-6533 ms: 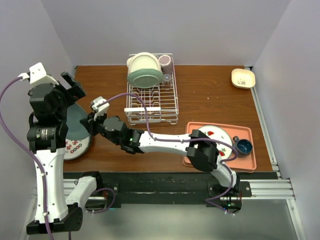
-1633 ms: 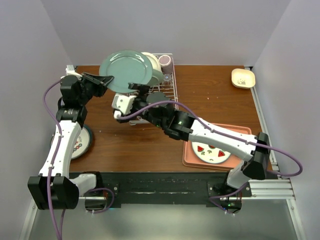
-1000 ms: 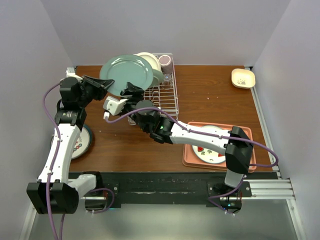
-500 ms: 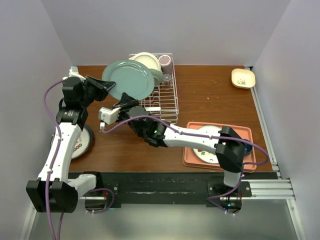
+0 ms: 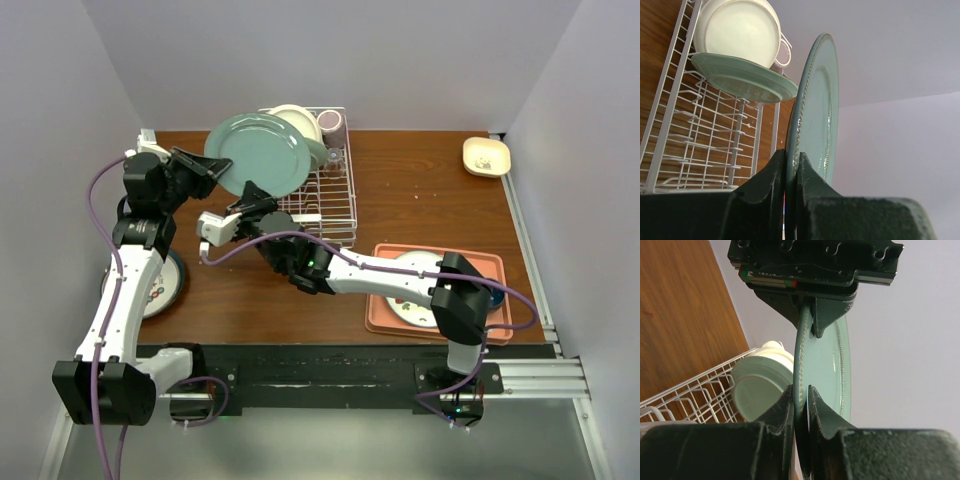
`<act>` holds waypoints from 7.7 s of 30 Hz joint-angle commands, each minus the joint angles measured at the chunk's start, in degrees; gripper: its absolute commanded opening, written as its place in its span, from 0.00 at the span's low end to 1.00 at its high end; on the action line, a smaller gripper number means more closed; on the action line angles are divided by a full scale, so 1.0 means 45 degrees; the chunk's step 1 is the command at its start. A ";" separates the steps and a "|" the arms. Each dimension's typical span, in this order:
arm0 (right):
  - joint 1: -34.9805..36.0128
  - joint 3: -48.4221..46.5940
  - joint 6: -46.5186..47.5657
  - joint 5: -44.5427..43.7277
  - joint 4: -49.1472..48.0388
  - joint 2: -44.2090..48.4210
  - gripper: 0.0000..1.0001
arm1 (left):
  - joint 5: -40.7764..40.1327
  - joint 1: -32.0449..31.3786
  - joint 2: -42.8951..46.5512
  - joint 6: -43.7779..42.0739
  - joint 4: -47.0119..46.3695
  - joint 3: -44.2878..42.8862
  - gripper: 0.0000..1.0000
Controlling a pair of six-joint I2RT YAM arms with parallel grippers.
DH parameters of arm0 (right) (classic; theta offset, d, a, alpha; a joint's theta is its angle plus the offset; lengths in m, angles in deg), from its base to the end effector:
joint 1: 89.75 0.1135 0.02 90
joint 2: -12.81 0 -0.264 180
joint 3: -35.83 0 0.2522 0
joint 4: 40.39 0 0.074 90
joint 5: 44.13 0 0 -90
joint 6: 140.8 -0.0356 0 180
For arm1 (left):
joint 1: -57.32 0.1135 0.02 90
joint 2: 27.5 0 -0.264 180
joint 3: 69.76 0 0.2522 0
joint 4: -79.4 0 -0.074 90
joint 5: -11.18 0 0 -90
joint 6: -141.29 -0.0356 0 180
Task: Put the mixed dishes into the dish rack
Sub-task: Pass the plate from the left arm to the right, then insert the plate into the dish rack
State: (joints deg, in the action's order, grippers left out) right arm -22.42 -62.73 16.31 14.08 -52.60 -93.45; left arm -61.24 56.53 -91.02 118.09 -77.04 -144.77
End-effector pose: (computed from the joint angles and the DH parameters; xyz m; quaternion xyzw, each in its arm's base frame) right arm 0.1899 0.4060 0.3413 -0.5240 0.4382 -0.1845 0.7067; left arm 0.2548 -0.0143 0.3775 -0.3380 0.6967 -0.4444 0.4504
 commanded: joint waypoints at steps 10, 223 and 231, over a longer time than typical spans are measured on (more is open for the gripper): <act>-0.0334 -0.0161 -0.1594 -0.0728 -0.3445 0.0723 0.00 | 0.2029 -0.0174 0.0133 0.1776 -0.2491 -0.0704 0.00; -0.9591 -0.5908 -1.1159 1.7907 0.8667 -0.0787 0.99 | -0.1248 -0.0780 -0.1840 -0.8517 0.3542 -0.1503 0.96; -0.9591 -0.5980 -1.5926 1.2033 0.7782 0.0253 0.99 | -0.7653 -0.0311 -0.1314 -0.7424 0.5597 -0.1780 1.00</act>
State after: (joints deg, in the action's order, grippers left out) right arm -65.66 -86.57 -42.61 83.84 -15.05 -96.14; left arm -77.78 53.79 -99.53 82.35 -56.14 -151.26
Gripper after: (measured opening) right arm 0.986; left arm 0.997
